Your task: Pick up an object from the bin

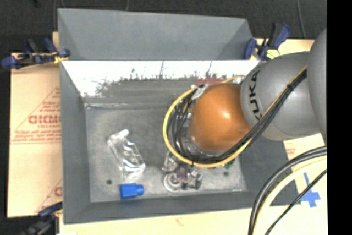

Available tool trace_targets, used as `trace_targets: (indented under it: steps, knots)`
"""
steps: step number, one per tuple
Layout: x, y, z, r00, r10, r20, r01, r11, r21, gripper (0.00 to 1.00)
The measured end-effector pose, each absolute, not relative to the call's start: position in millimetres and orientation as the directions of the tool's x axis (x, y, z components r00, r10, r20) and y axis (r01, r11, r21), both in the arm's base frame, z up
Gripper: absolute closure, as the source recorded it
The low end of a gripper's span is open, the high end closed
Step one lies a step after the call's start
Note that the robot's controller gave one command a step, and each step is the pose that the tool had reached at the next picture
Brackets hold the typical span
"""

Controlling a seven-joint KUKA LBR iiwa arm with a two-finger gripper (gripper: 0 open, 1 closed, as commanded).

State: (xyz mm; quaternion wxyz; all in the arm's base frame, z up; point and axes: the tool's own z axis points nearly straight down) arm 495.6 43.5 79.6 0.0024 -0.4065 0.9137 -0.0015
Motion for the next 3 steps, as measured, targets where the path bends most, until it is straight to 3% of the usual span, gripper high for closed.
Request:
trace_targets:
  steps: [2, 3]
  knots:
    - [498.3, 42, 133, -0.68, -0.733, -0.004, -0.733, 0.68, -0.003, 1.0]
    - [500.5, 42, 181, -0.684, -0.729, -0.006, -0.729, 0.684, -0.005, 1.0]
